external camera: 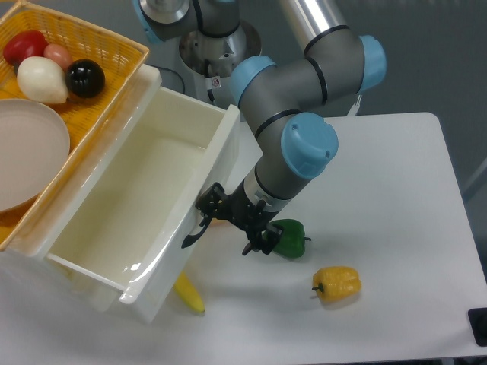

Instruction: Slide the top drawer open

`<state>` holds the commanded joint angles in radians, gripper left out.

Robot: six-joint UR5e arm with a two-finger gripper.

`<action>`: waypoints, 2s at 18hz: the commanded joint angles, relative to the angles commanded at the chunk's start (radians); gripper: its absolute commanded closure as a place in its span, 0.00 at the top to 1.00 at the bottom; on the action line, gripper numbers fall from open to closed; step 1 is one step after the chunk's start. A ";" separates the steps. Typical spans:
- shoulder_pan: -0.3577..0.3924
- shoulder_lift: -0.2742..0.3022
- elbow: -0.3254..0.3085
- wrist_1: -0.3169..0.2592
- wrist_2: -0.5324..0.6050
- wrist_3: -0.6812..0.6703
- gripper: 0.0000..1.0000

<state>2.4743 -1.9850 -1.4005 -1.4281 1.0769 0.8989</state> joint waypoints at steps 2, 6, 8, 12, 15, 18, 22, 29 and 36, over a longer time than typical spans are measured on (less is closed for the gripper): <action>0.002 -0.002 0.000 -0.002 -0.002 0.000 1.00; 0.015 0.000 0.000 -0.003 -0.008 0.001 1.00; 0.024 0.002 0.003 -0.003 -0.012 0.002 1.00; 0.035 0.008 0.005 -0.002 -0.017 0.005 1.00; 0.044 0.014 0.005 0.000 -0.023 0.005 1.00; 0.060 0.020 0.014 0.017 -0.026 0.011 1.00; 0.077 0.012 0.009 0.127 -0.022 0.012 1.00; 0.126 -0.005 0.005 0.184 0.099 0.093 1.00; 0.140 -0.034 0.003 0.184 0.334 0.524 1.00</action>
<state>2.6138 -2.0187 -1.3975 -1.2441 1.4112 1.4225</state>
